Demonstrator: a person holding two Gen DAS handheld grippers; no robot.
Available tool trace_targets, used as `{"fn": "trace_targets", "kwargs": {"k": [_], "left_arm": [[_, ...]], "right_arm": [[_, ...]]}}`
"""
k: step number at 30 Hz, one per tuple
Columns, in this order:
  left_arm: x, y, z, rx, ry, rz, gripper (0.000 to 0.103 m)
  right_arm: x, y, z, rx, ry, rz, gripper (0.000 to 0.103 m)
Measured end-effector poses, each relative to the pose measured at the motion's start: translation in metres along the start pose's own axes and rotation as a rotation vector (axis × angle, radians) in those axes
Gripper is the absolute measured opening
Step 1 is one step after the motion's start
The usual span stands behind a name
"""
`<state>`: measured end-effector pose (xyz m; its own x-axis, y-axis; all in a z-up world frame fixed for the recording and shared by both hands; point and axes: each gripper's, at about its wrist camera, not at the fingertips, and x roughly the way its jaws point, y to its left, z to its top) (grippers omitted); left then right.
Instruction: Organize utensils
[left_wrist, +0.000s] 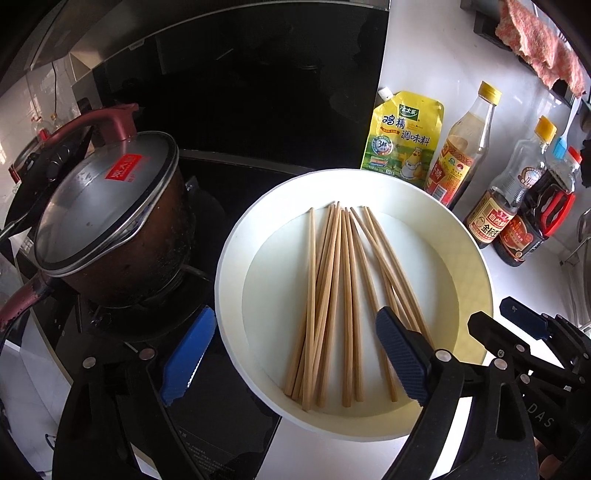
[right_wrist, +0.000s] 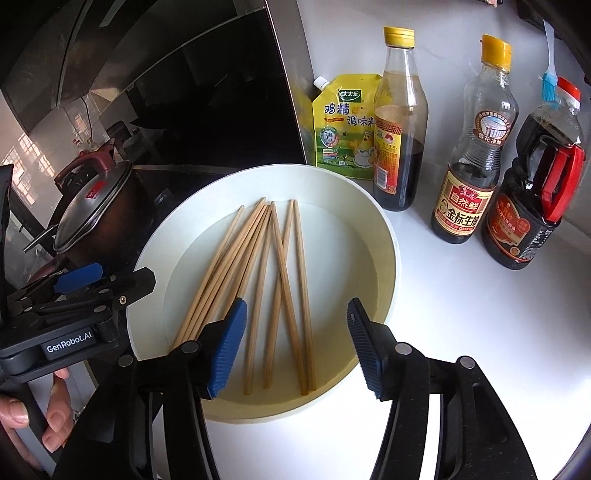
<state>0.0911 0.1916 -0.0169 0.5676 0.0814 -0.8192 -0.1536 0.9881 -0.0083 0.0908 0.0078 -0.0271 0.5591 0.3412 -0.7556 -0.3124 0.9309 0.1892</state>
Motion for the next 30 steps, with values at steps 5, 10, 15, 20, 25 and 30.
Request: {"fn": "trace_targets", "kwargs": {"k": [5, 10, 15, 20, 25, 30], "left_arm": [[-0.004, 0.001, -0.005, -0.001, 0.006, 0.009, 0.091], [-0.009, 0.001, -0.01, -0.002, 0.003, 0.02, 0.093], [-0.015, 0.003, -0.013, -0.003, -0.004, 0.027, 0.094], [-0.02, 0.003, -0.015, -0.003, -0.01, 0.028, 0.094], [-0.021, 0.004, -0.015, 0.0, -0.01, 0.026, 0.094], [-0.024, 0.005, -0.015, 0.001, -0.016, 0.026, 0.094]], "right_arm": [[-0.005, 0.003, -0.004, -0.004, 0.004, 0.002, 0.057], [-0.009, 0.002, -0.007, 0.002, 0.004, -0.002, 0.058], [-0.013, 0.003, -0.009, 0.011, 0.005, -0.002, 0.059], [-0.016, 0.005, -0.011, 0.011, 0.002, -0.003, 0.059], [-0.018, 0.007, -0.012, 0.012, -0.001, -0.004, 0.06], [-0.02, 0.007, -0.013, 0.013, -0.003, -0.005, 0.061]]}}
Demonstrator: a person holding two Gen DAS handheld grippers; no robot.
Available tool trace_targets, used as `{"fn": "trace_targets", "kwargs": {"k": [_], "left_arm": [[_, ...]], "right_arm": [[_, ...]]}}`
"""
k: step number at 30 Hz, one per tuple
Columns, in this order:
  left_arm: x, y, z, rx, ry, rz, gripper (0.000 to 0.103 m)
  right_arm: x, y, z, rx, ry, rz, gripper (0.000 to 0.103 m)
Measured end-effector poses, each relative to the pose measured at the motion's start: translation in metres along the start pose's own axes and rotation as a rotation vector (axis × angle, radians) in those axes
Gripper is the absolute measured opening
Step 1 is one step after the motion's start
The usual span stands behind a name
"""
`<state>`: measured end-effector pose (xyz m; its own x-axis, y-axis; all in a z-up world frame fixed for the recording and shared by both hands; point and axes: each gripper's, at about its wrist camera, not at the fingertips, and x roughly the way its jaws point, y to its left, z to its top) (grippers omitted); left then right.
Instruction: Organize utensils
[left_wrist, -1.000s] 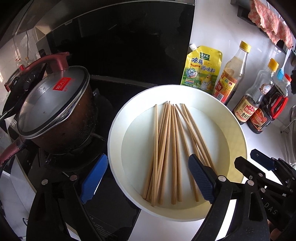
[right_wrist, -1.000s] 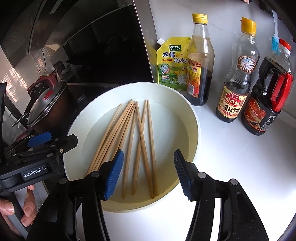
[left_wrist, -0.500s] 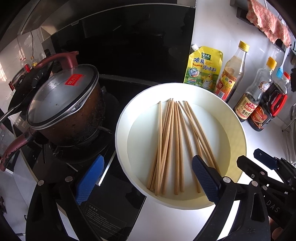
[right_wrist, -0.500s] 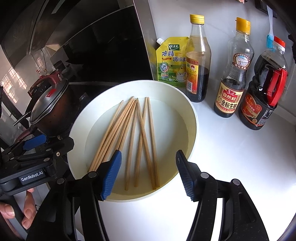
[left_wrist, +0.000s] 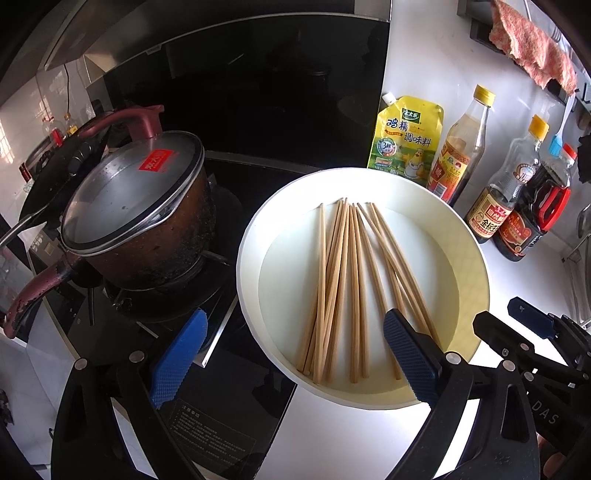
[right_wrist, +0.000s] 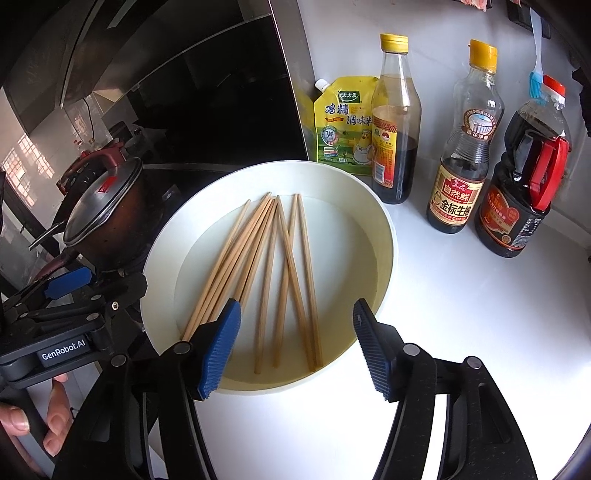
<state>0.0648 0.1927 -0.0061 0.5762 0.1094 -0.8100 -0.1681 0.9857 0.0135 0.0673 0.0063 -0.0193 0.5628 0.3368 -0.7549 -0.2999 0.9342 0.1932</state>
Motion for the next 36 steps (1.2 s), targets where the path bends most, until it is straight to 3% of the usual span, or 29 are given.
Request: {"fn": "trace_targets", "kwargs": {"k": [36], "left_arm": [[-0.005, -0.0022, 0.0003, -0.002, -0.001, 0.019, 0.096]], "right_arm": [[-0.0027, 0.0013, -0.0032, 0.005, 0.005, 0.0, 0.061]]}}
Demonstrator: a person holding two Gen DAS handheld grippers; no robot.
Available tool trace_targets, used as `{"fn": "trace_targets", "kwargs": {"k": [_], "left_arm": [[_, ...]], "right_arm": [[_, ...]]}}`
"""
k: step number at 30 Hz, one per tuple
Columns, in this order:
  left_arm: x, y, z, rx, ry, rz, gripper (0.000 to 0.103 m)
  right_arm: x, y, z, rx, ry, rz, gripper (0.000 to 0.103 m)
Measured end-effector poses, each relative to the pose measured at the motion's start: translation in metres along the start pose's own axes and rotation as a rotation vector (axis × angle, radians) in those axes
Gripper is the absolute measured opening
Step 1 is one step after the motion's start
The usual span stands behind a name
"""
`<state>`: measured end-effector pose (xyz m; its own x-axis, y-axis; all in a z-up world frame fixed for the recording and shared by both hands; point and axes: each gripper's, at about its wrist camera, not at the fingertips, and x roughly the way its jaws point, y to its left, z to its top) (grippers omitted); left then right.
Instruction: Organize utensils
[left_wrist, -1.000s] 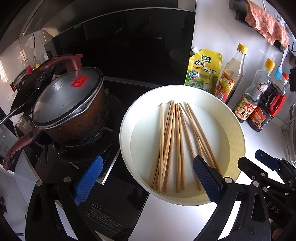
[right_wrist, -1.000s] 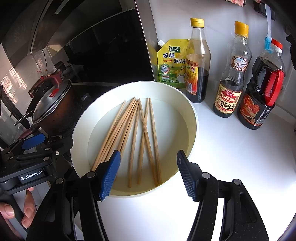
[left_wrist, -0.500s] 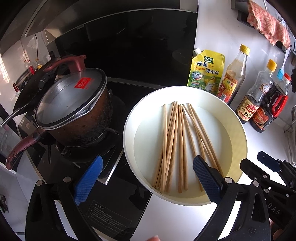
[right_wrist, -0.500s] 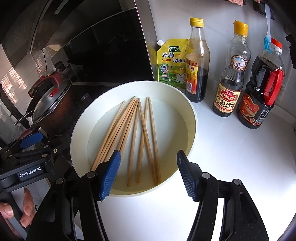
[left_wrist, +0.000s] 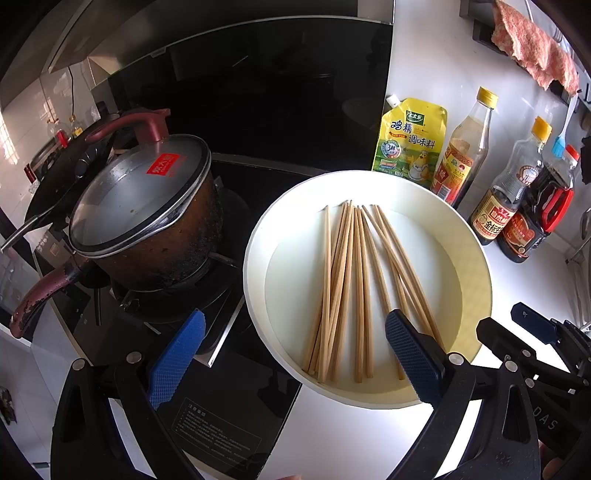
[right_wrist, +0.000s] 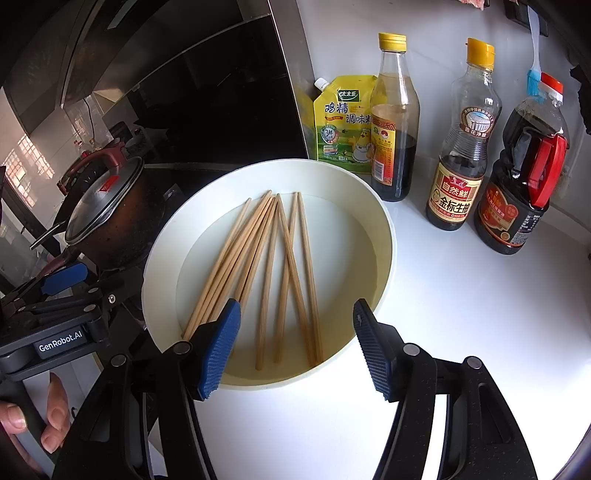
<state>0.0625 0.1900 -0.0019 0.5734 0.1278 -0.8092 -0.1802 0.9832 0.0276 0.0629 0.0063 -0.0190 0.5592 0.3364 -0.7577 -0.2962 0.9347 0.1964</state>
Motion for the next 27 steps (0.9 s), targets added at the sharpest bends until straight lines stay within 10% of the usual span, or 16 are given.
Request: {"fn": "trace_targets", "kwargs": {"k": [27], "left_arm": [[0.002, -0.0022, -0.0008, 0.004, 0.008, 0.002, 0.096]], "right_arm": [[0.0006, -0.0011, -0.0002, 0.002, 0.002, 0.002, 0.061]]}}
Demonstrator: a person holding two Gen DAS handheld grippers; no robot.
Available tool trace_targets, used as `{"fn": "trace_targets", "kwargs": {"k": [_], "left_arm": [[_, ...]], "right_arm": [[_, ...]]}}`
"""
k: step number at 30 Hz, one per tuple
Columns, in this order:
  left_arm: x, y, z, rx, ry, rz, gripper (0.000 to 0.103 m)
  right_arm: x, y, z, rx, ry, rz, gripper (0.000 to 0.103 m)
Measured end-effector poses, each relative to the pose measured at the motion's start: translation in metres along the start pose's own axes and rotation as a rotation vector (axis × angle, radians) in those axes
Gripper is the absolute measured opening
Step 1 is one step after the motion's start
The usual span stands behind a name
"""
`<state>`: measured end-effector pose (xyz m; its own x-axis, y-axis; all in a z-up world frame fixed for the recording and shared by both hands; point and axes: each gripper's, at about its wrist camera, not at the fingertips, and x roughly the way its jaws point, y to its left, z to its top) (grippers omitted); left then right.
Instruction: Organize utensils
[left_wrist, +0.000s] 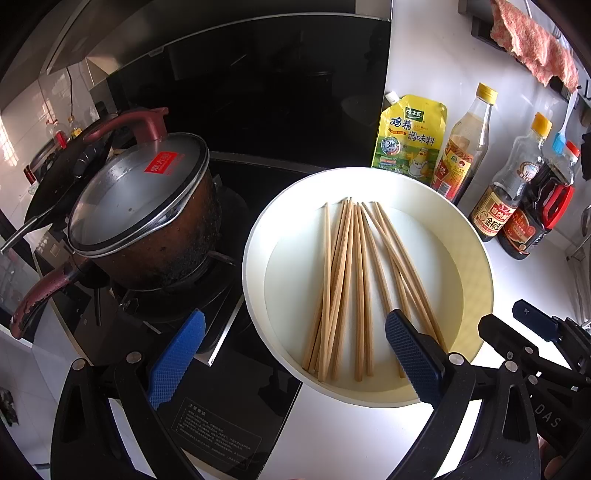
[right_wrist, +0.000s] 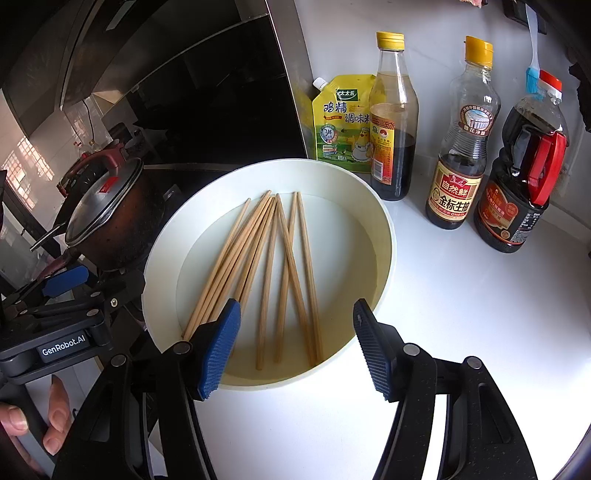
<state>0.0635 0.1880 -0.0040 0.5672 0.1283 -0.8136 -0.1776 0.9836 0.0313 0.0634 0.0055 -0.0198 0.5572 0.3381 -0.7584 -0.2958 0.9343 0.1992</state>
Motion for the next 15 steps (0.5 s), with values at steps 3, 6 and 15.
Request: {"fn": "trace_targets", "kwargs": {"k": [3, 6, 15], "left_arm": [[0.0, 0.0, 0.0, -0.001, 0.001, 0.0, 0.096], [0.0, -0.002, -0.002, 0.001, 0.001, -0.001, 0.096], [-0.002, -0.017, -0.007, 0.014, 0.01, -0.013, 0.096]], "right_arm": [[-0.001, -0.002, 0.0, 0.003, -0.002, 0.001, 0.061], [-0.004, -0.005, -0.001, 0.008, -0.007, -0.001, 0.061], [-0.016, -0.025, -0.009, 0.035, -0.029, -0.021, 0.063]]}}
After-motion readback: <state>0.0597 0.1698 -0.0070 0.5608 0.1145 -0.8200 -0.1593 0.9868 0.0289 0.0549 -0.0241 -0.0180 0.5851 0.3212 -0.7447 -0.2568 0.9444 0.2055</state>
